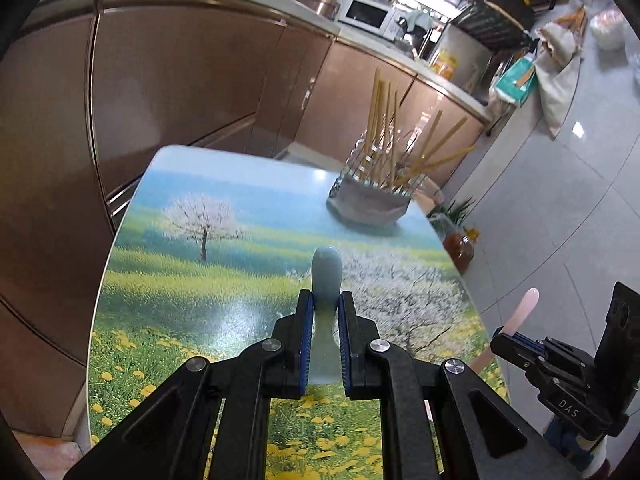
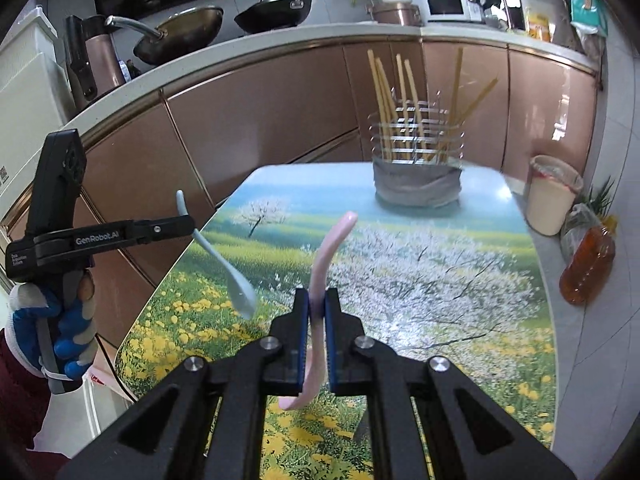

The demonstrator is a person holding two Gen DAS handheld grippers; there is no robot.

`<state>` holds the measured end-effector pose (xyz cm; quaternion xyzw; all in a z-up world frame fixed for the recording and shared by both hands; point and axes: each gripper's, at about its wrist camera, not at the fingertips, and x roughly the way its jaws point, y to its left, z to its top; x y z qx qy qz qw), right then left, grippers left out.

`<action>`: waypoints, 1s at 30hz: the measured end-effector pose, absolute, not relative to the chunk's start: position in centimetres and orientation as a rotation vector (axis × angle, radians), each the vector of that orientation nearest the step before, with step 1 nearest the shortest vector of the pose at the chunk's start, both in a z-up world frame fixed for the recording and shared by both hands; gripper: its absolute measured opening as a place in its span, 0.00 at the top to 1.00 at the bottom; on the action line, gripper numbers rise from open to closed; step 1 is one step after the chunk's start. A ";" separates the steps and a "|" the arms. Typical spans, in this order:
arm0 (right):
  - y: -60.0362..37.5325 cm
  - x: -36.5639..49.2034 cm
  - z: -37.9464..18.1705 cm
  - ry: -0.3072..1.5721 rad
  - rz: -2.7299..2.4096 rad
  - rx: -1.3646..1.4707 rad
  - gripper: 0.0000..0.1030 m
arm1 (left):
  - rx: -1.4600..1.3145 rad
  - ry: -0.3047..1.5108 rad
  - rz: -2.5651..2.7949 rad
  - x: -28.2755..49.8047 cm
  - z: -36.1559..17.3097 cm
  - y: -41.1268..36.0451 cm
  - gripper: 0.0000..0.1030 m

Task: Organize utensils
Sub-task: 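Lift both spoons upright and carry them above the wire holder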

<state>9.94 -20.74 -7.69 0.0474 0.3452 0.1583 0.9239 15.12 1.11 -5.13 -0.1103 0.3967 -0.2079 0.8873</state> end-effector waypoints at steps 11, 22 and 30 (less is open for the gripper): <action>-23.2 13.8 -0.2 0.576 0.236 0.047 0.93 | -0.291 0.748 -0.494 19.1 1.6 -0.4 0.89; -25.2 25.5 5.8 0.453 0.140 -0.030 0.93 | -0.285 0.624 -0.527 29.8 7.8 -7.1 0.89; -25.4 33.9 3.1 0.459 0.059 -0.163 0.93 | -0.238 0.643 -0.490 36.6 3.5 -12.1 0.89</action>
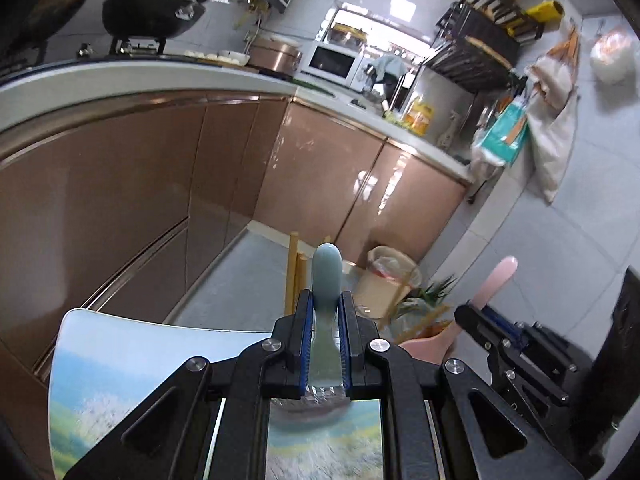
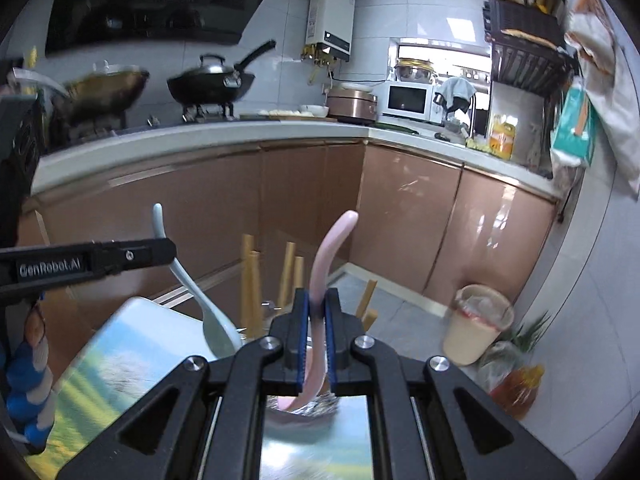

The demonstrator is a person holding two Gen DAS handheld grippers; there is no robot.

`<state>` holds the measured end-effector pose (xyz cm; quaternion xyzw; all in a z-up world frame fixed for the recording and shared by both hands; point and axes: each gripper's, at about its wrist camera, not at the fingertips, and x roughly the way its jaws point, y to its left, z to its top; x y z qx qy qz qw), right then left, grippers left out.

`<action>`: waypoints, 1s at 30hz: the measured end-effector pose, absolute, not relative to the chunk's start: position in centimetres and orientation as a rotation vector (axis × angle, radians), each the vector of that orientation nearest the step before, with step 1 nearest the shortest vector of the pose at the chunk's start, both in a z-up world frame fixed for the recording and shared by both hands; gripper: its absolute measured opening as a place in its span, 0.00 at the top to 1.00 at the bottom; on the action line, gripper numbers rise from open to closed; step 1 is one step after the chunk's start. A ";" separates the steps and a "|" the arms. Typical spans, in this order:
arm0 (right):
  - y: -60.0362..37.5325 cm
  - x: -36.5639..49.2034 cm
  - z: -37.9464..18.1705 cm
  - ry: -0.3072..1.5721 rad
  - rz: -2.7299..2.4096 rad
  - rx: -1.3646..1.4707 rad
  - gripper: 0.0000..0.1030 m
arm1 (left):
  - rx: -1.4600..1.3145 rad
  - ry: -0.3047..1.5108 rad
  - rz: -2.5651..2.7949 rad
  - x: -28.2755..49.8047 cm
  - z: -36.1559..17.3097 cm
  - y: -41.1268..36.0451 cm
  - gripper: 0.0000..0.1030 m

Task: Organize utensils
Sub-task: 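Lift both spoons upright and carry them above the wire holder, then lower both spoons into the holder and open both tools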

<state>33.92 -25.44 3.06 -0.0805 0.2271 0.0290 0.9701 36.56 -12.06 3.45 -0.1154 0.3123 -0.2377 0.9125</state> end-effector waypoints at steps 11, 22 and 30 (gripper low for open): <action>-24.7 37.0 -4.0 0.565 0.084 -0.187 0.93 | -0.168 0.709 -0.456 38.0 -2.2 -13.5 0.89; -24.3 34.7 -1.3 0.540 0.078 -0.173 0.73 | -0.172 0.678 -0.446 36.0 -0.2 -11.9 0.68; -23.2 29.5 2.5 0.467 0.071 -0.167 0.68 | -0.199 0.617 -0.418 31.3 2.7 -9.0 0.51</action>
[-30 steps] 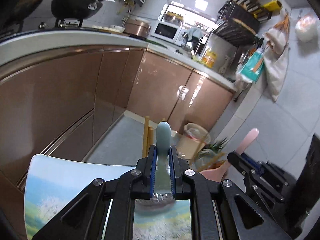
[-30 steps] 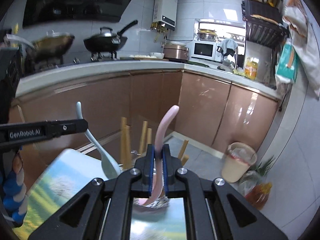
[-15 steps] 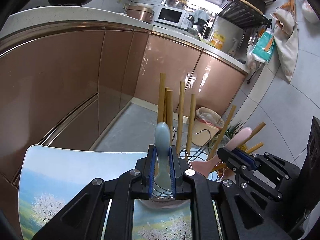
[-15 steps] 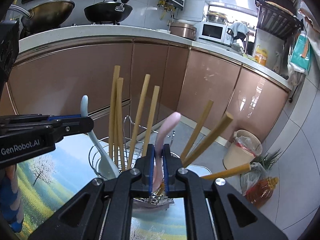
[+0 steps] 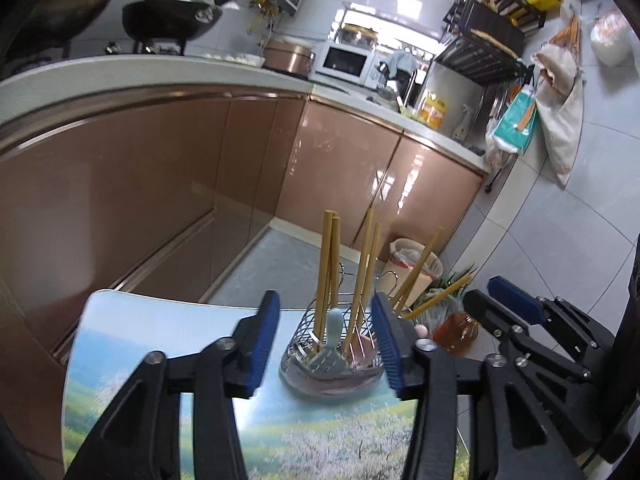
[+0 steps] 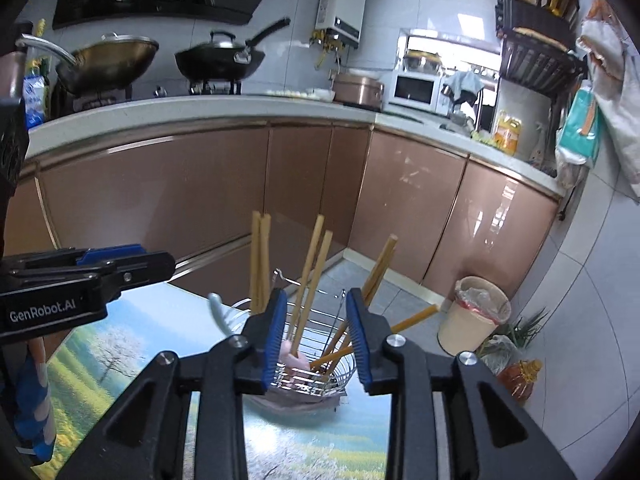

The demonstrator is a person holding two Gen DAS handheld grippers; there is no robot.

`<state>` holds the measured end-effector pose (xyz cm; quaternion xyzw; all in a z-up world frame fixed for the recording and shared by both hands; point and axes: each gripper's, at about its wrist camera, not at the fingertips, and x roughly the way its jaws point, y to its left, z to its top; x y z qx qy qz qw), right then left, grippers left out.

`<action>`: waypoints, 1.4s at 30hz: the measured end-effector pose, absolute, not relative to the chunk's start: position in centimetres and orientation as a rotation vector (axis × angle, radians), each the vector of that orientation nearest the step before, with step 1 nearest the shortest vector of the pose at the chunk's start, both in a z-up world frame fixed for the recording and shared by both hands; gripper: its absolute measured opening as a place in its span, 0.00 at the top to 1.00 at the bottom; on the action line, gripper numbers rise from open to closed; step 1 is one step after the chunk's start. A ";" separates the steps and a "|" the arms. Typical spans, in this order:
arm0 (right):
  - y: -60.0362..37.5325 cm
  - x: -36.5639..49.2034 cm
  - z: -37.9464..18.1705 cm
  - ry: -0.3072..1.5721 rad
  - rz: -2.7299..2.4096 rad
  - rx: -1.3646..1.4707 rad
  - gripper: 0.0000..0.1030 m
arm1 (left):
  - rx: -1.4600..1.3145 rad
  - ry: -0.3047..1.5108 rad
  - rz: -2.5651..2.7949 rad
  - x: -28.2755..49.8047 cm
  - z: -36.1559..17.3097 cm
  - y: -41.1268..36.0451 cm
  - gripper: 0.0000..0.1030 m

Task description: Organize utensils

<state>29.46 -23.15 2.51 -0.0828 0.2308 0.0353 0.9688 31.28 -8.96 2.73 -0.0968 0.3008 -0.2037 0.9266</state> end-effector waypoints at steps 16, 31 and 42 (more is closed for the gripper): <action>-19.7 12.1 -0.9 0.401 0.078 -0.110 0.36 | -0.090 0.437 -0.194 15.2 2.0 -2.1 0.13; -19.8 4.9 -2.4 0.378 0.012 -0.048 0.27 | 0.005 0.371 -0.095 7.0 1.0 0.0 0.01; -21.0 2.7 -2.3 0.354 -0.032 -0.017 0.27 | 0.014 0.332 -0.098 4.7 1.5 0.6 0.01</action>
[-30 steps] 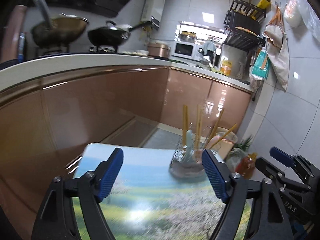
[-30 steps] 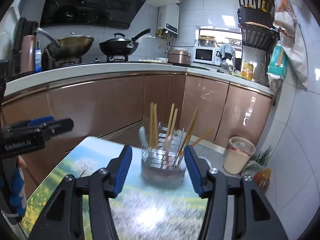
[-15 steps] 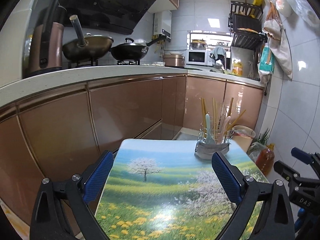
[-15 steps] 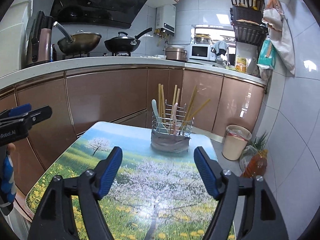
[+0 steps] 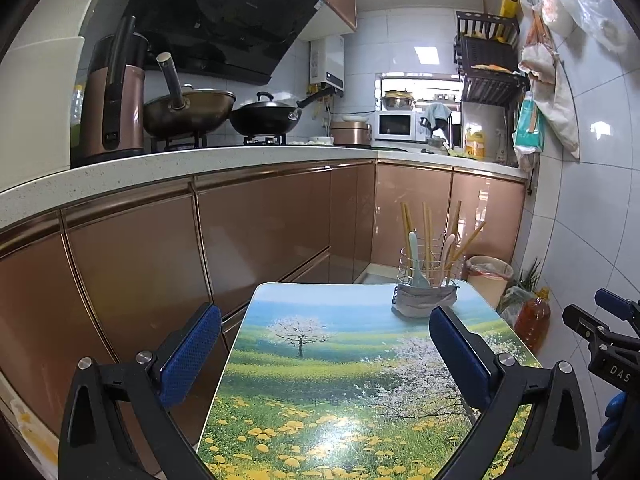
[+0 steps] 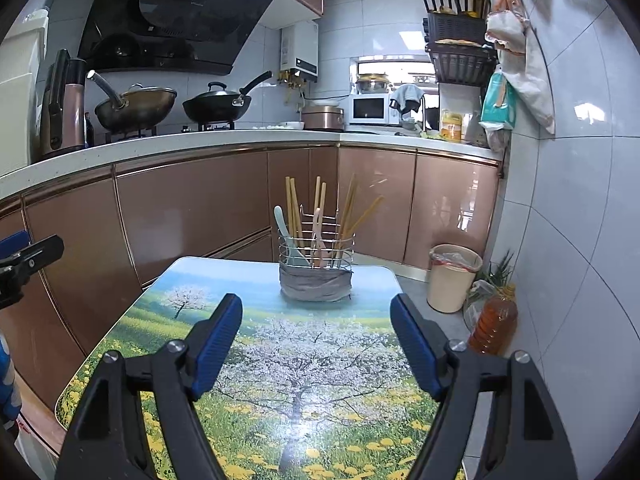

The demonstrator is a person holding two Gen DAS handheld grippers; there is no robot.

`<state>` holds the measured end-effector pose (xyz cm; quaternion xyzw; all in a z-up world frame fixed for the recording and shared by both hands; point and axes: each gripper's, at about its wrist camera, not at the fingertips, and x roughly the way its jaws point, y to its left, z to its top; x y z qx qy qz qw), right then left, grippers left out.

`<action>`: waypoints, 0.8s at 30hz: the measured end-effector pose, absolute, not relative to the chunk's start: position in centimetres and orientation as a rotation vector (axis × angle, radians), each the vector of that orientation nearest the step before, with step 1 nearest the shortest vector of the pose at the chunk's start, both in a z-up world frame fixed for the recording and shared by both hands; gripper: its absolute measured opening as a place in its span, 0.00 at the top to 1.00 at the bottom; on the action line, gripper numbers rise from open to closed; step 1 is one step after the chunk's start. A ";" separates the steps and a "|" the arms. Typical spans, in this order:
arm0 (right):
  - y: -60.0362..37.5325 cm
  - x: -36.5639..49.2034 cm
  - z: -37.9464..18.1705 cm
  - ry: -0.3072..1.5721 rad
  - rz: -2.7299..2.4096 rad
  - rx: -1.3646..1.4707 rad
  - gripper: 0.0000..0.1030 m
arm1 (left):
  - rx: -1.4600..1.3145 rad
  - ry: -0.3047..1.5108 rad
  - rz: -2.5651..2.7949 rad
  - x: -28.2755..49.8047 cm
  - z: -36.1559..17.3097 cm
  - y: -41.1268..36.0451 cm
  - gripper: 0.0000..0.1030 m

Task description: Organize utensils

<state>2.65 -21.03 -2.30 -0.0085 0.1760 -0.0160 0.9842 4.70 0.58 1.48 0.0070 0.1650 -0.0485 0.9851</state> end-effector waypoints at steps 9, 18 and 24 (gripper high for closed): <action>-21.1 1.0 -2.4 0.338 -0.044 -0.014 0.27 | 0.021 0.308 -0.091 3.1 1.3 0.6 0.01; -21.5 0.5 -2.7 0.333 -0.050 -0.007 0.26 | 0.024 0.308 -0.089 2.8 0.9 0.9 0.01; -21.4 0.6 -3.4 0.348 -0.059 -0.017 0.26 | 0.031 0.314 -0.084 2.9 0.5 0.9 0.01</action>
